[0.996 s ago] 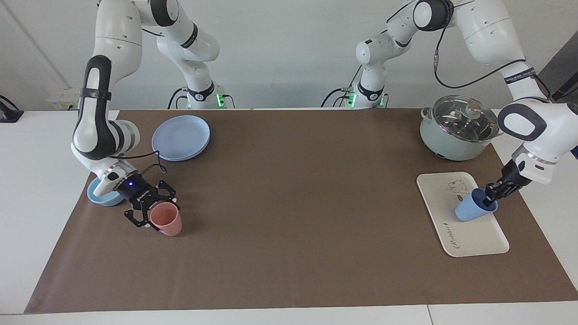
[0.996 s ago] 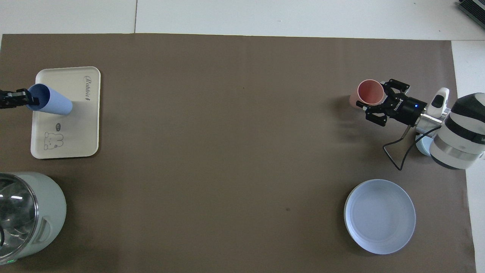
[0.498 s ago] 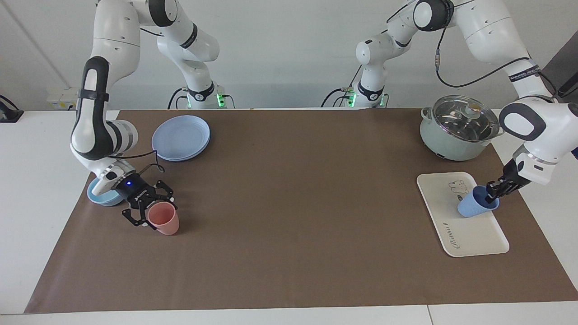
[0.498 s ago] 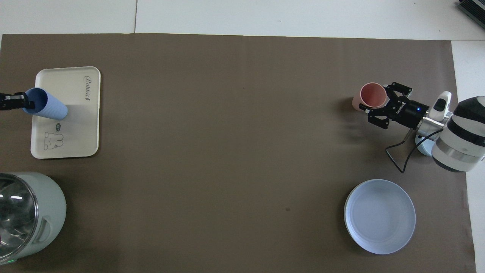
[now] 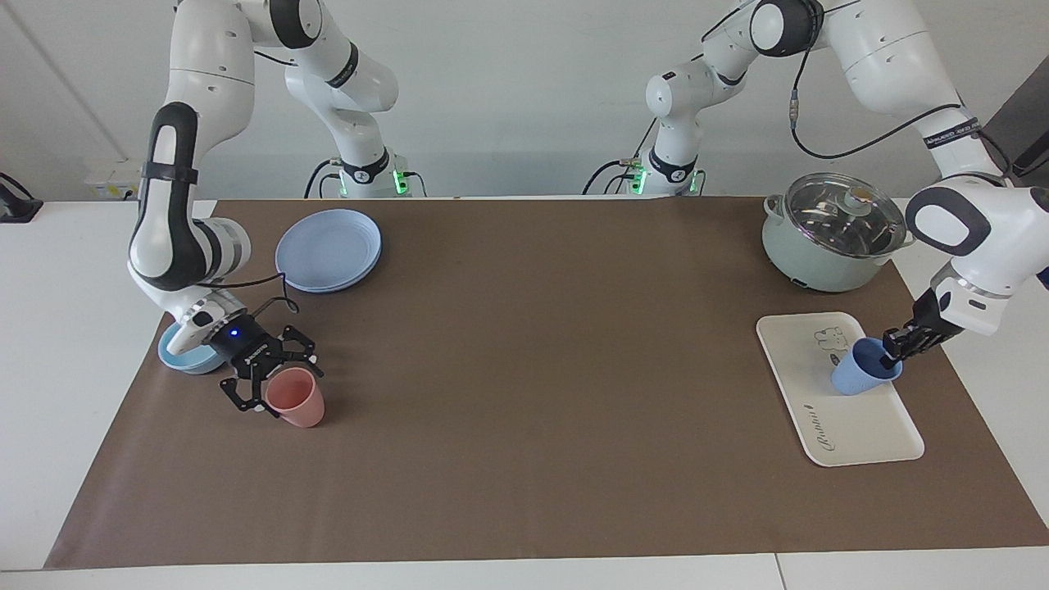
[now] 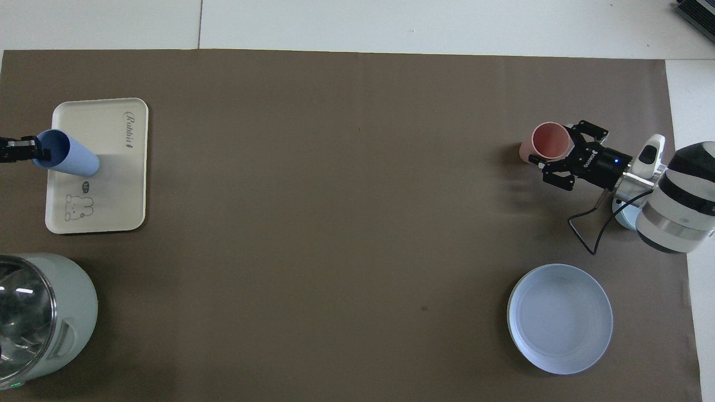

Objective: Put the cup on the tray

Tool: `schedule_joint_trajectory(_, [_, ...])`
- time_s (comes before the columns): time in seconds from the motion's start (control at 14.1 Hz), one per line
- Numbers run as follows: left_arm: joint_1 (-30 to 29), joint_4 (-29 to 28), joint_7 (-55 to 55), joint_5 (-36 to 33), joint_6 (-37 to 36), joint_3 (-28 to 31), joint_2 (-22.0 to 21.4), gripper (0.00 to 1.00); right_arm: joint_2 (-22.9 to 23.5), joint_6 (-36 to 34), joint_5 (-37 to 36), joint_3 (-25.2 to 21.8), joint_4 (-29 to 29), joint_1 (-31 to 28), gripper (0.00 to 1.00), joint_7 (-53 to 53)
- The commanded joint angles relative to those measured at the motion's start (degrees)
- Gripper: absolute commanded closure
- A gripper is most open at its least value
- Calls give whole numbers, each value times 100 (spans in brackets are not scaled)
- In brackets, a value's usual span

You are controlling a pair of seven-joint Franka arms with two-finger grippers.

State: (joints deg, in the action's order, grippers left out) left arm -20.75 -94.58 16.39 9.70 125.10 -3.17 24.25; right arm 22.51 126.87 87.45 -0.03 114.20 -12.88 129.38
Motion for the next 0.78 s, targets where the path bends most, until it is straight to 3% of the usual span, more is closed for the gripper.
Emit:
schedule_joint_trajectory(0.0, [-26,54,-136,-161,-99,-34,1,32,-80,-162,158,65,50,-110,0,185])
schedule_joint_trajectory(0.07, [-26,89,-136,-153,-126,-34,1,24,-167,-180,141,48,41,-101,0,150])
schedule_joint_trajectory(0.14, [-17,141,-136,-152,-178,-34,1,4,-307,-128,53,39,41,-101,0,106])
schedule_joint_trajectory(0.21, [0,290,-145,-144,-318,-34,27,0,-430,-110,35,30,58,-83,0,10])
schedule_joint_trajectory(0.43, [237,1105,-564,-214,-1308,-17,177,0,-703,-57,-516,21,50,-31,0,-551])
schedule_joint_trajectory(0.57, [526,1520,-978,-353,-1907,27,195,0,-1045,-5,-1262,21,41,-13,0,-1498])
schedule_joint_trajectory(0.71, [913,1845,-1242,-985,-2522,27,133,0,-1388,5,-2280,21,-3,-4,0,-2631])
